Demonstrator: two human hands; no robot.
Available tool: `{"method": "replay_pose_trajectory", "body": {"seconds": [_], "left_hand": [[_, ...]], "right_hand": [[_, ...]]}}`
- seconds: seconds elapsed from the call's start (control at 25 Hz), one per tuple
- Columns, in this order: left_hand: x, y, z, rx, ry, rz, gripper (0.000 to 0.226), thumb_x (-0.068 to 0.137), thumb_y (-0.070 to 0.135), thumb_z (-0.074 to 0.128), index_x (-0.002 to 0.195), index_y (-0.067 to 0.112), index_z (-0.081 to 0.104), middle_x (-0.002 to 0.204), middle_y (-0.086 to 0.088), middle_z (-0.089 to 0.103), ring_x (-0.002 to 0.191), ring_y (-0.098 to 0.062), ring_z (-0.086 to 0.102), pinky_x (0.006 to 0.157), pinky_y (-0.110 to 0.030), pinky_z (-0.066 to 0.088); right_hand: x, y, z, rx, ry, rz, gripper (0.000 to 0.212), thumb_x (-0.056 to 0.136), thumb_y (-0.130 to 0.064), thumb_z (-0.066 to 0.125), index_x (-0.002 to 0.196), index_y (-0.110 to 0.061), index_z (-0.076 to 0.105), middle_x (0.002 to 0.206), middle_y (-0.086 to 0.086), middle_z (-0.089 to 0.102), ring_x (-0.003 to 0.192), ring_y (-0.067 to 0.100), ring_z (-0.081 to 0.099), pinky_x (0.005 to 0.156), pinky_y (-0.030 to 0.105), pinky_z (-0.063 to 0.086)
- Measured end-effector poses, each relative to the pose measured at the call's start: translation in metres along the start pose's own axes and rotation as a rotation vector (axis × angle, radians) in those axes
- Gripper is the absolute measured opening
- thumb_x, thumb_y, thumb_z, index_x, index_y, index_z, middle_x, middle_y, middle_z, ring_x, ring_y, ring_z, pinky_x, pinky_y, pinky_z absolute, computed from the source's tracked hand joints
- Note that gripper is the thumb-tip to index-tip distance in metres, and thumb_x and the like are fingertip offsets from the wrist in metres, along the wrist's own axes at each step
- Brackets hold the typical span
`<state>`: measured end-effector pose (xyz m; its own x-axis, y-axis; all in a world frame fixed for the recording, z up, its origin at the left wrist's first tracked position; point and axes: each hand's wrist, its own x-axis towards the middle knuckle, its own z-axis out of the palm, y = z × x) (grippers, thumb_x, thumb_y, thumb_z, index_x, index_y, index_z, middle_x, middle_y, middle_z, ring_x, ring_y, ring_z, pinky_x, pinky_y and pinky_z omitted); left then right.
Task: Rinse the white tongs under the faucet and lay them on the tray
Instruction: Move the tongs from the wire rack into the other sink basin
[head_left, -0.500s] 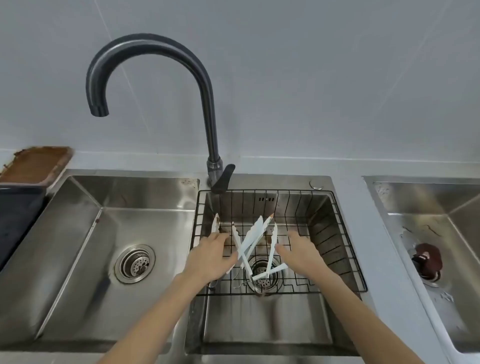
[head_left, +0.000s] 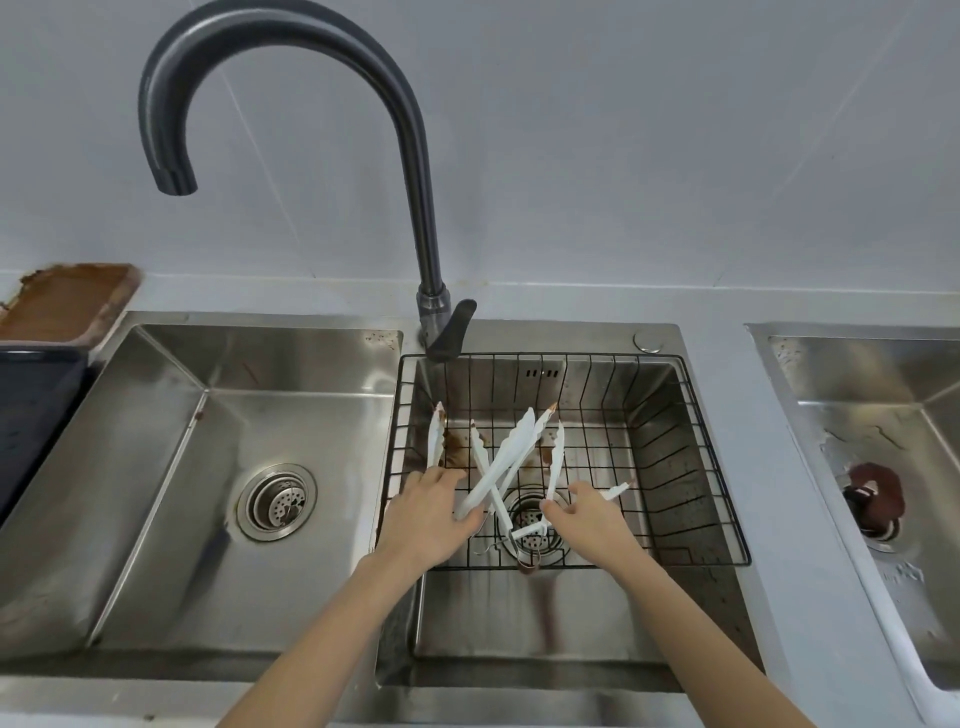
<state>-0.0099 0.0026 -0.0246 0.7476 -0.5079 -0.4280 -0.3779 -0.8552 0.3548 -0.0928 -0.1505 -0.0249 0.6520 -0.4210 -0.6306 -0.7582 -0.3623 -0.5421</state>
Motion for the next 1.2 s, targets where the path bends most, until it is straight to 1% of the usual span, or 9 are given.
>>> {"method": "replay_pose_trajectory", "body": {"seconds": [0.12, 0.24, 0.4, 0.56, 0.64, 0.72, 0.92, 1.08, 1.2], "left_hand": [[-0.001, -0.003, 0.003, 0.016, 0.042, -0.004, 0.054, 0.088, 0.042, 0.046, 0.138, 0.021, 0.038, 0.139, -0.001, 0.042, 0.129, -0.019, 0.033, 0.1, -0.033, 0.039], [-0.002, -0.005, 0.002, 0.02, 0.05, -0.015, 0.054, 0.088, 0.04, 0.046, 0.138, 0.021, 0.037, 0.139, 0.0, 0.042, 0.129, -0.019, 0.034, 0.1, -0.032, 0.039], [-0.001, -0.005, 0.003, 0.025, 0.074, 0.0, 0.047, 0.09, 0.038, 0.046, 0.134, 0.023, 0.043, 0.134, 0.002, 0.047, 0.126, -0.018, 0.037, 0.097, -0.031, 0.039], [-0.001, -0.005, 0.003, -0.005, 0.071, 0.007, 0.029, 0.091, 0.032, 0.046, 0.115, 0.021, 0.058, 0.107, 0.002, 0.061, 0.1, -0.016, 0.053, 0.078, -0.029, 0.046], [-0.002, -0.004, 0.003, -0.025, 0.076, 0.006, 0.025, 0.091, 0.029, 0.046, 0.109, 0.019, 0.06, 0.09, 0.004, 0.058, 0.082, -0.014, 0.054, 0.068, -0.026, 0.045], [-0.002, -0.002, 0.003, -0.038, 0.091, -0.002, 0.023, 0.092, 0.028, 0.046, 0.106, 0.019, 0.06, 0.084, 0.007, 0.055, 0.074, -0.012, 0.052, 0.063, -0.025, 0.041], [-0.002, 0.0, 0.002, -0.058, 0.094, -0.024, 0.021, 0.092, 0.026, 0.045, 0.105, 0.017, 0.06, 0.088, 0.002, 0.062, 0.074, -0.013, 0.051, 0.063, -0.025, 0.04], [-0.003, -0.002, 0.003, -0.062, 0.079, -0.02, 0.022, 0.091, 0.025, 0.047, 0.106, 0.017, 0.06, 0.097, -0.001, 0.067, 0.075, -0.013, 0.051, 0.063, -0.024, 0.041], [-0.003, -0.003, 0.003, -0.074, 0.082, -0.023, 0.021, 0.091, 0.025, 0.047, 0.106, 0.017, 0.061, 0.09, 0.001, 0.063, 0.074, -0.013, 0.052, 0.063, -0.025, 0.041]], "right_hand": [[0.002, -0.002, 0.004, 0.05, 0.0, 0.007, 0.045, 0.091, -0.024, 0.047, 0.131, -0.004, 0.041, 0.09, 0.007, 0.061, 0.083, 0.02, 0.056, 0.07, 0.027, 0.042], [0.006, 0.0, 0.009, 0.09, 0.014, 0.029, 0.036, 0.089, -0.021, 0.05, 0.12, -0.002, 0.048, 0.099, 0.015, 0.069, 0.092, 0.026, 0.065, 0.079, 0.034, 0.051], [0.012, 0.001, 0.011, 0.063, -0.004, 0.014, 0.026, 0.086, -0.015, 0.048, 0.107, -0.001, 0.056, 0.081, 0.008, 0.066, 0.071, 0.018, 0.06, 0.054, 0.02, 0.04], [0.012, 0.002, 0.013, 0.093, 0.016, 0.008, 0.023, 0.086, -0.014, 0.047, 0.103, -0.002, 0.057, 0.081, 0.01, 0.066, 0.071, 0.019, 0.062, 0.057, 0.023, 0.042], [0.011, 0.003, 0.014, 0.114, 0.042, -0.003, 0.017, 0.088, -0.014, 0.046, 0.097, -0.003, 0.055, 0.082, 0.011, 0.065, 0.07, 0.021, 0.06, 0.055, 0.024, 0.042], [0.01, 0.003, 0.015, 0.136, 0.072, -0.011, 0.01, 0.089, -0.012, 0.043, 0.089, -0.004, 0.05, 0.08, 0.012, 0.062, 0.065, 0.02, 0.056, 0.048, 0.021, 0.038], [0.014, 0.008, 0.014, 0.16, 0.176, -0.007, 0.014, 0.091, -0.01, 0.038, 0.086, -0.002, 0.047, 0.08, 0.017, 0.055, 0.065, 0.025, 0.05, 0.046, 0.024, 0.036], [0.013, 0.01, 0.013, 0.153, 0.18, -0.025, 0.013, 0.091, -0.011, 0.039, 0.088, -0.004, 0.048, 0.079, 0.017, 0.056, 0.063, 0.024, 0.051, 0.048, 0.026, 0.04], [0.014, 0.01, 0.014, 0.132, 0.188, -0.03, 0.015, 0.091, -0.011, 0.038, 0.081, -0.004, 0.047, 0.079, 0.016, 0.053, 0.059, 0.023, 0.048, 0.046, 0.025, 0.037]]}}
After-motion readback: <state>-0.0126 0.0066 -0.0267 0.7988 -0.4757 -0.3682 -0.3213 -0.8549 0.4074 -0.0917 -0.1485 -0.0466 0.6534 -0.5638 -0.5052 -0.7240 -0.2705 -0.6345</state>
